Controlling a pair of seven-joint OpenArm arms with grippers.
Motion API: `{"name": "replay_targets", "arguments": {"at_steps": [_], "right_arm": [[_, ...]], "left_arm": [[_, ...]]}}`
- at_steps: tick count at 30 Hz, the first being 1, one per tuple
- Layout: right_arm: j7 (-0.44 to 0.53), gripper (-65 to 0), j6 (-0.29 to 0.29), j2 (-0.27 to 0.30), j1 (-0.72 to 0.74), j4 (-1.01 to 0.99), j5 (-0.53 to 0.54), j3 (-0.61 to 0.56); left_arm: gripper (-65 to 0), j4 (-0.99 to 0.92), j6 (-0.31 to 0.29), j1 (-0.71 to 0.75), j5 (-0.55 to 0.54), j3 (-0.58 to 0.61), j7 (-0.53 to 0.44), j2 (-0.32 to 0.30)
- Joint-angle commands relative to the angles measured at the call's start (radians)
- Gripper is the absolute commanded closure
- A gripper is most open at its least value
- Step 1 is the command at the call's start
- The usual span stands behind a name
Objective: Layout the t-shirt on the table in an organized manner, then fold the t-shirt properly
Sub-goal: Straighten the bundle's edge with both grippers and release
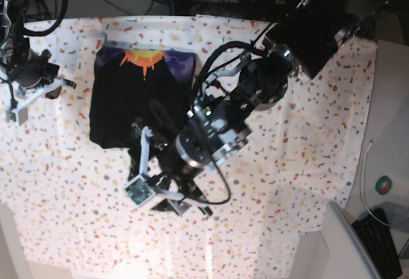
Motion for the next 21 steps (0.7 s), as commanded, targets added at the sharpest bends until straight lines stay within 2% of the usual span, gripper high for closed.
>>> {"name": "replay_targets", "arguments": {"at_steps": [1,2,3,5,7,10,12,17,21], "right_arm": [[0.016,0.0,0.009,0.012,-0.016,0.05,0.014,0.003],[0.016,0.0,0.011,0.012,-0.038,0.076,0.014,-0.005],[0.016,0.0,0.021,0.012,-0.053,0.092,0.011,-0.034],[0.016,0.0,0.052,0.013,-0.061,0.101,0.01,-0.091],[0.019,0.0,0.061,0.012,-0.056,0.095,0.008,-0.14],[0.093,0.0,0.061,0.012,-0.041,0.086,0.008,-0.243],[0.116,0.0,0.06,0.012,-0.033,0.084,0.008,-0.284],[0.124,0.0,0.06,0.012,0.0,-0.052,0.008,-0.316],[0.222,0.0,0.063,0.012,0.008,-0.194,0.008,-0.321]], "left_arm": [[-22.2,0.047,-0.012,0.06,-0.006,-0.039,0.005,-0.009],[-9.7,0.081,-0.012,0.122,-0.006,-0.089,0.002,-0.012],[0.0,0.093,-0.012,0.184,-0.006,-0.132,-0.001,-0.013],[0.0,0.085,-0.012,0.28,0.0,-0.198,-0.035,-0.012],[0.0,0.045,-0.01,0.352,0.002,-0.235,-0.122,-0.013],[0.0,-0.053,-0.007,0.408,0.003,-0.252,-0.257,-0.013],[0.0,-0.108,-0.007,0.421,0.003,-0.243,-0.305,-0.013],[0.0,-0.212,-0.006,0.422,0.002,-0.241,-0.329,-0.005],[0.0,-0.281,-0.006,0.421,0.003,-0.183,-0.329,-0.012]]}}
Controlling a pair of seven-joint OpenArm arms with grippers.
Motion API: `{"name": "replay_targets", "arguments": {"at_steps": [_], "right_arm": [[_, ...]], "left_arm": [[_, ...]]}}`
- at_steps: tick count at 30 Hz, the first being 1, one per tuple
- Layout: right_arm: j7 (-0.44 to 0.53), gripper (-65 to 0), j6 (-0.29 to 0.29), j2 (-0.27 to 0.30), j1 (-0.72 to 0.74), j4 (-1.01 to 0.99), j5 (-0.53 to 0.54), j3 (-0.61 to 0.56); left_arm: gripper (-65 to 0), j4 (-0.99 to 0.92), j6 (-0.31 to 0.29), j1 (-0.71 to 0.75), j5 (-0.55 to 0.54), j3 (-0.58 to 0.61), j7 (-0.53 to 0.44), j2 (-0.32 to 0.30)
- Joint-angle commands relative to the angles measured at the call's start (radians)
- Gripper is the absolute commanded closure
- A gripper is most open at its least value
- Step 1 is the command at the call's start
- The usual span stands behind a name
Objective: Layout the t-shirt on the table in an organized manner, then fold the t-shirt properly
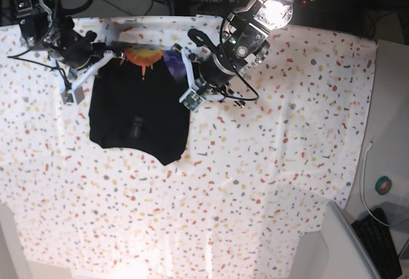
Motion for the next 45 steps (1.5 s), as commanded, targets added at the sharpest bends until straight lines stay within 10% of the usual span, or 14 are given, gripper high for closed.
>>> {"name": "replay_targets", "arguments": {"at_steps": [1,15,32,40,45], "right_arm": [[0.023,0.0,0.0,0.007,0.005,-0.016,0.003,0.001],[0.035,0.0,0.0,0.016,-0.093,0.183,0.003,0.038],[0.043,0.0,0.003,0.141,-0.715,0.337,0.003,0.268],[0.046,0.0,0.003,0.122,-0.568,-0.007,-0.005,-0.062],[0.233,0.0,0.003,0.116,-0.354,-0.413,-0.155,-0.286]], "left_arm": [[0.0,-0.002,-0.006,-0.002,-0.006,0.027,-0.017,0.008],[0.0,0.179,0.096,0.028,-0.017,0.054,-0.011,-0.09],[0.0,0.529,0.094,0.689,-0.006,-0.217,-0.02,-0.268],[0.0,0.292,0.094,0.717,-0.006,-0.128,-0.02,-0.268],[0.0,-0.033,0.097,0.578,-0.006,-0.064,-0.02,-0.219]]}}
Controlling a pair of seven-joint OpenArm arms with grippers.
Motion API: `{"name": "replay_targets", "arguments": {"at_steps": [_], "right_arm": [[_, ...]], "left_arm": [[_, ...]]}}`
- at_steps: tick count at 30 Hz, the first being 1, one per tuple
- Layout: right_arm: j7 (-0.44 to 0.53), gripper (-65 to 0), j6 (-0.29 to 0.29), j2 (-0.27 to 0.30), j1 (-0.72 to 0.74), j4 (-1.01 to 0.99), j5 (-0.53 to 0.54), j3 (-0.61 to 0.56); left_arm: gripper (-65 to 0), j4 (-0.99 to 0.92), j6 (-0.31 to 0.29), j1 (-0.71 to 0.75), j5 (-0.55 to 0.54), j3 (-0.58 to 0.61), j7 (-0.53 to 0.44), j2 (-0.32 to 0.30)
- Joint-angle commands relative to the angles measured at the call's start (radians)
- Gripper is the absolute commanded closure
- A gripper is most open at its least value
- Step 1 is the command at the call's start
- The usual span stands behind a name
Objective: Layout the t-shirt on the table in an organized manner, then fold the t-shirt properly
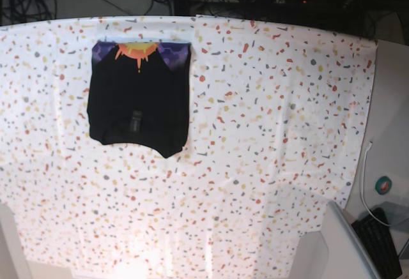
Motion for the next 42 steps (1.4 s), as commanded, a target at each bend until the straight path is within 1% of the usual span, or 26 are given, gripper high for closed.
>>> {"name": "replay_targets", "arguments": {"at_steps": [1,2,3,4,5,6,7,8,10,11,12,13,14,15,16,17,18,22,24,25,30,34,42], "right_arm": [[0.024,0.0,0.001,0.007,0.018,-0.089,-0.028,-0.044],[0.064,0.0,0.001,0.007,0.055,-0.184,-0.056,-0.094],[0.108,0.0,0.002,0.007,0.092,-0.275,-0.084,-0.157],[0.163,0.0,0.002,0.007,0.146,-0.379,-0.102,-0.242],[0.222,0.0,0.002,0.006,0.195,-0.492,-0.107,-0.332],[0.294,0.0,0.002,0.0,0.239,-0.611,-0.104,-0.413],[0.381,0.0,0.002,-0.03,0.278,-0.729,-0.104,-0.476],[0.466,0.0,0.002,-0.054,0.304,-0.83,-0.104,-0.51],[0.662,0.0,0.002,-0.109,0.344,-1.039,-0.104,-0.515],[0.743,0.0,0.002,-0.138,0.356,-1.111,-0.104,-0.504],[0.802,0.0,0.001,-0.155,0.36,-1.145,-0.104,-0.489],[0.839,0.0,0.001,-0.169,0.362,-1.158,-0.104,-0.469],[0.852,0.0,0.001,-0.177,0.36,-1.157,-0.104,-0.444],[0.855,0.0,0.001,-0.184,0.359,-1.145,-0.104,-0.426],[0.854,0.0,0.001,-0.195,0.359,-1.128,-0.104,-0.409],[0.854,0.0,0.001,-0.198,0.359,-1.109,-0.104,-0.39],[0.854,0.0,0.001,-0.201,0.359,-1.1,-0.104,-0.374],[0.854,0.0,0.001,-0.209,0.356,-1.076,-0.104,-0.298],[0.854,0.0,-0.001,-0.221,0.353,-1.077,-0.104,-0.269],[0.854,0.0,-0.001,-0.224,0.353,-1.082,-0.104,-0.255],[0.854,0.0,-0.001,-0.224,0.351,-1.083,-0.104,-0.214],[0.854,0.0,-0.001,-0.224,0.351,-1.083,-0.104,-0.22],[0.857,0.0,-0.001,-0.224,0.353,-1.077,-0.105,-0.223]], "left_arm": [[0.0,-0.065,0.007,-0.011,0.0,0.01,-0.007,0.027],[0.0,-0.136,0.021,-0.034,0.0,0.013,-0.012,0.045],[0.0,-0.214,0.032,-0.053,0.0,0.014,-0.041,0.066],[0.0,-0.309,0.041,-0.069,0.0,0.014,-0.104,0.093],[0.0,-0.42,0.044,-0.083,0.0,0.014,-0.196,0.117],[0.0,-0.55,0.044,-0.099,0.0,0.014,-0.309,0.14],[0.0,-0.702,0.044,-0.125,0.0,0.013,-0.444,0.168],[0.0,-0.848,0.044,-0.154,-0.006,0.01,-0.567,0.194],[0.0,-1.215,0.044,-0.241,-0.009,0.004,-0.865,0.261],[0.0,-1.379,0.044,-0.286,-0.01,0.002,-1.012,0.29],[0.0,-1.389,0.046,-0.312,-0.012,0.001,-1.123,0.306],[0.0,-1.389,0.049,-0.323,-0.03,-0.012,-1.222,0.315],[0.0,-1.389,0.049,-0.321,-0.059,-0.03,-1.281,0.315],[0.0,-1.389,0.049,-0.32,-0.087,-0.049,-1.294,0.315],[0.0,-1.389,0.049,-0.316,-0.107,-0.059,-1.285,0.315],[0.0,-1.389,0.049,-0.31,-0.124,-0.062,-1.252,0.31],[0.0,-1.371,0.049,-0.309,-0.129,-0.061,-1.21,0.31],[0.0,-1.278,0.049,-0.347,-0.129,-0.061,-0.949,0.287],[0.0,-1.281,0.049,-0.373,-0.129,-0.059,-0.865,0.287],[0.0,-1.281,0.049,-0.379,-0.129,-0.059,-0.848,0.284],[0.0,-1.281,0.049,-0.376,-0.129,-0.059,-0.846,0.252],[0.0,-1.282,0.049,-0.378,-0.129,-0.059,-0.846,0.244],[0.0,-1.282,0.049,-0.378,-0.129,-0.061,-0.839,0.254]]}}
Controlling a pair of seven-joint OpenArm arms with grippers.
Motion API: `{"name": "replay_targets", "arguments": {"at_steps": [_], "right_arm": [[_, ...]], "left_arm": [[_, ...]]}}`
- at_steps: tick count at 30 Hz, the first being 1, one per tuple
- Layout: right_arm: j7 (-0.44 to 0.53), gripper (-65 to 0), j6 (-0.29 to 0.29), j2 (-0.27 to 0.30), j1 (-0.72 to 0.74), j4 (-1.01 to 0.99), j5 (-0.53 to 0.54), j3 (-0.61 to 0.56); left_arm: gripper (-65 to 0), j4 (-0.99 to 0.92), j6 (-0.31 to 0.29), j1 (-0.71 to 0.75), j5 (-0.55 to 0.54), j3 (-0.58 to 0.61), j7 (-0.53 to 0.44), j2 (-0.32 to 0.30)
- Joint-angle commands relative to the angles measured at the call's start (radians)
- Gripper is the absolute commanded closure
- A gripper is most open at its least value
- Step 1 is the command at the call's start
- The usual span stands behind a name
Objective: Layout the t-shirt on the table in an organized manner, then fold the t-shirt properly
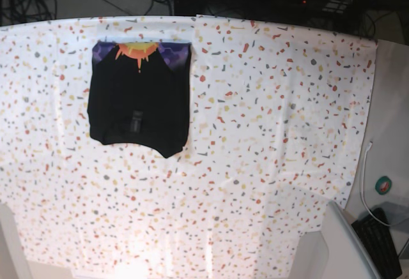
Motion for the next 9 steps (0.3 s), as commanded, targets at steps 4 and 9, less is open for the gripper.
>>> {"name": "replay_targets", "arguments": {"at_steps": [4,9], "right_arm": [[0.009,0.0,-0.003,0.006,-0.012,-0.002,0.0,-0.002],[0.008,0.0,-0.003,0.006,-0.008,-0.002,0.0,-0.002]], "left_arm": [[0.0,-0.06,-0.003,0.031,0.0,-0.004,0.008,0.006],[0.0,-0.113,-0.003,0.027,-0.001,-0.01,0.008,0.026]]}}
